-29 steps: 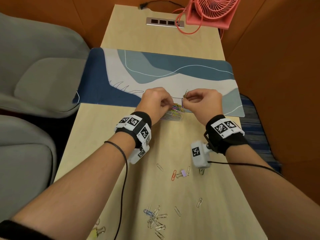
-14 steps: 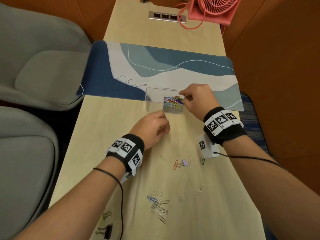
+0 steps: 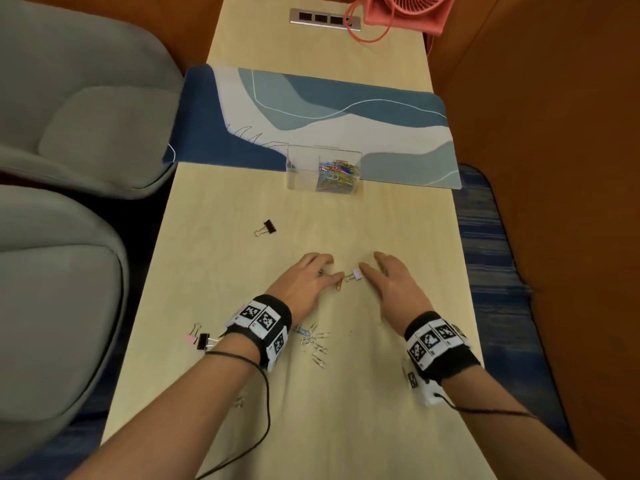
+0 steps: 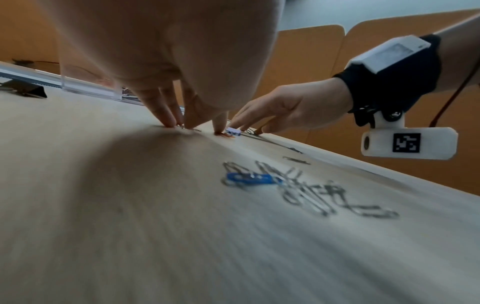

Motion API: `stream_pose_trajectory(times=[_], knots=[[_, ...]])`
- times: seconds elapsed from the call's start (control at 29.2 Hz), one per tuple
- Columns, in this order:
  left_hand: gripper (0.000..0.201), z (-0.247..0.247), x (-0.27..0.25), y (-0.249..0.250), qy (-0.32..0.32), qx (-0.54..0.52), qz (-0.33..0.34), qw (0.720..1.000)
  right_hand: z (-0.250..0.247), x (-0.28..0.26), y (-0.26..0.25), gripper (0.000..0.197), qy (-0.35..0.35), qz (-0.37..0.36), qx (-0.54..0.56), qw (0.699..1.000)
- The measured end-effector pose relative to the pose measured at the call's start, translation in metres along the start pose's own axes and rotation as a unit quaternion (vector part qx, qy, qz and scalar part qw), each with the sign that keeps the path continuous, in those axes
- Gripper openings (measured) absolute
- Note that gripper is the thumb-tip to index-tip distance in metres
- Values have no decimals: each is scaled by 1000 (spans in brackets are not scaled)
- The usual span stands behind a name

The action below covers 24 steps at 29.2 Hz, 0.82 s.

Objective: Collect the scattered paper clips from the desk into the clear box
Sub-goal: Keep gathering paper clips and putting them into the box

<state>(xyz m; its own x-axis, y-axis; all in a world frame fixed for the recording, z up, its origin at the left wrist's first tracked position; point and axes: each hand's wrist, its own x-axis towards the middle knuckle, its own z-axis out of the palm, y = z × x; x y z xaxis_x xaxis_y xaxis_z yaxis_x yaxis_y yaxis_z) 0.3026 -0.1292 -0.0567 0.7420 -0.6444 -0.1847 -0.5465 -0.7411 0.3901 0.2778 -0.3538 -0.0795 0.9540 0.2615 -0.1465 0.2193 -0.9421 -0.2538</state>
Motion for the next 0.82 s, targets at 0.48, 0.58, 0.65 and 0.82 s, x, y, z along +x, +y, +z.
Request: stream_pose_trajectory(times=[0.48,0.58,0.65,0.82], knots=[[52,36,-95,38,27,-46,-47,997,-4,-70,-53,45,-44,43,14,998],[45,38,-114,40,122,-65,-115,984,-16,-42,-43,59,-42,59,-7,997],[37,38,-123,43,147,-86,-175,970,-18,-27,-40,68,-77,40,-28,996],[67,50,-135,45,84,-133,-224,962,-11,-45,-55,56,-82,74,-55,992]])
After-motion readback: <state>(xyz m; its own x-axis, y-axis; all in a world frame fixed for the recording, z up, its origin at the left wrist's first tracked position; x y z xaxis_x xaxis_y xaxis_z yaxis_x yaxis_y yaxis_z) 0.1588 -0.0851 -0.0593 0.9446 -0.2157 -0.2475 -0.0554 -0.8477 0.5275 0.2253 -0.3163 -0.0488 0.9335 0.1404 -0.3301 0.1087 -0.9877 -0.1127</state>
